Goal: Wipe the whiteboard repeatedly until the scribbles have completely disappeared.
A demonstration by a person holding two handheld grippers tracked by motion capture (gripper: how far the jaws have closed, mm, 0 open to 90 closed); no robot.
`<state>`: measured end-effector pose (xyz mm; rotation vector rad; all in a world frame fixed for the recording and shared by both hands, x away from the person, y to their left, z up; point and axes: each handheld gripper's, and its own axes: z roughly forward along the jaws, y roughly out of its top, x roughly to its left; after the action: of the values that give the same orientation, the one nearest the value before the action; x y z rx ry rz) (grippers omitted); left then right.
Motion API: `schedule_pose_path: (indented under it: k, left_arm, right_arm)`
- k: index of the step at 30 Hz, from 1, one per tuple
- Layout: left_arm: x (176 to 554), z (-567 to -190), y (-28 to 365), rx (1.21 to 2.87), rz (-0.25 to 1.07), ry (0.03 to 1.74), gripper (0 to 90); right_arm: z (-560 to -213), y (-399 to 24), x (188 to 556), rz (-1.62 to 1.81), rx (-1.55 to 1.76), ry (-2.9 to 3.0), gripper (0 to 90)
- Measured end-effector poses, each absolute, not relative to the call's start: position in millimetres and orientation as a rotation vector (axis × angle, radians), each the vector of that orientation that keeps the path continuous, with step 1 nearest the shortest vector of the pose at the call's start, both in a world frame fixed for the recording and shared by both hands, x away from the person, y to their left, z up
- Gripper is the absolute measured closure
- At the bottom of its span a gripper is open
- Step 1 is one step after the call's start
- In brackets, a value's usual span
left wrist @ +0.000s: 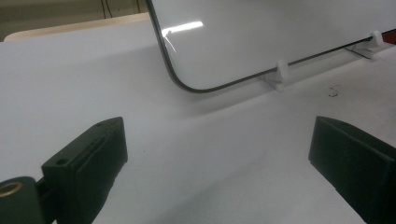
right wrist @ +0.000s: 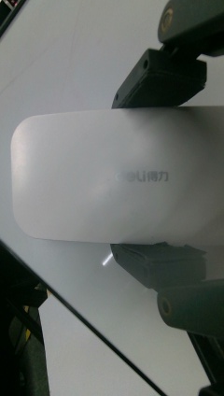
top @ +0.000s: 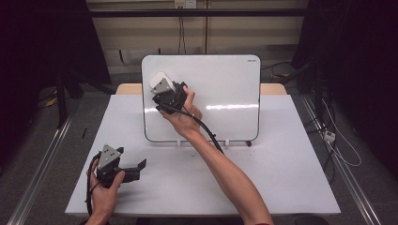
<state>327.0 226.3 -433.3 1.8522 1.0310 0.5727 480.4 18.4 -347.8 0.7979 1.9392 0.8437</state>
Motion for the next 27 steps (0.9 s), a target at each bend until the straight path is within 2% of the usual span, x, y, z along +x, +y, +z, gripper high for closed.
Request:
schedule_pose_path:
  k: [15, 22, 27]
  left_arm:
    - [327.0, -434.2, 226.5, 1.85, 0.57, 1.034, 4.4]
    - [326.6, -434.4, 227.4, 1.853, 0.573, 1.035, 4.4]
    - [326.2, -434.5, 227.8, 1.848, 0.572, 1.039, 4.4]
  right_arm:
    - [-363.1, 25.0, 471.1, 0.887, 0.696, 1.919, 31.4]
    - [-347.4, 12.6, 481.5, 0.888, 0.794, 1.883, 31.5]
    - [-331.0, -10.8, 493.6, 0.906, 0.885, 1.833, 31.5]
